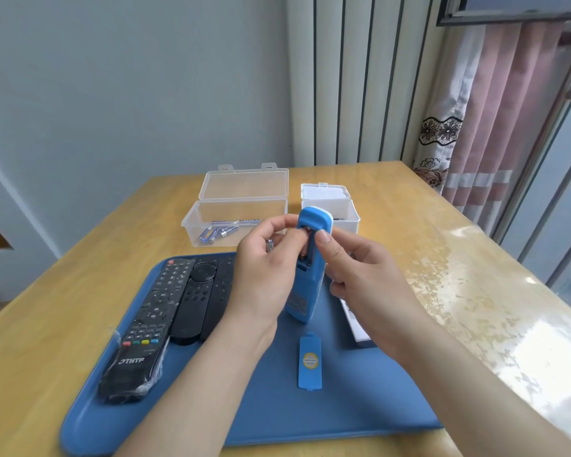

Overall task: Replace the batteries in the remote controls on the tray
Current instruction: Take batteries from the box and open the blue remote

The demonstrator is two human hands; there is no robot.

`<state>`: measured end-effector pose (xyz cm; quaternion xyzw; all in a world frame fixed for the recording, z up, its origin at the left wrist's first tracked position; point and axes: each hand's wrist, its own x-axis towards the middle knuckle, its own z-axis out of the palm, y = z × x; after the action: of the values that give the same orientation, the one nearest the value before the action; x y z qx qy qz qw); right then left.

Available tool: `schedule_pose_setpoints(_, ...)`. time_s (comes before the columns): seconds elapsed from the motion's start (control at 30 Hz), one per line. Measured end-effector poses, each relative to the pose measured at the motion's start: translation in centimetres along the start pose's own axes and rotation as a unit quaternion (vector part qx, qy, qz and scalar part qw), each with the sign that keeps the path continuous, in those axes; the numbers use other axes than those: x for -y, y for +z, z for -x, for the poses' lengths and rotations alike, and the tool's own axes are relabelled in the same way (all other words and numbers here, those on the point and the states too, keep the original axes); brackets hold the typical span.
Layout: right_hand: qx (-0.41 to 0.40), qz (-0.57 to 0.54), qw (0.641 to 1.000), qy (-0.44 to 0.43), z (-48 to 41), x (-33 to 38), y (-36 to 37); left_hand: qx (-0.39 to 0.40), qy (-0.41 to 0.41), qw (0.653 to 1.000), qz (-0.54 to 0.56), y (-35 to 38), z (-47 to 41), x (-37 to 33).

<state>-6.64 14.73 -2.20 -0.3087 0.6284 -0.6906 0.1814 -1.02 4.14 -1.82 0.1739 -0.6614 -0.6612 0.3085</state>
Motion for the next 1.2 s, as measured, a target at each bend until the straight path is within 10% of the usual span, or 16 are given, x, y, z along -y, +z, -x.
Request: schedule_pose_setpoints(1.2,0.003,0.015,0.998,-0.057,-0.2,-0.3,0.0,-0.019,-0.121,0.989,0.081,1.0,-0.2,-2.4)
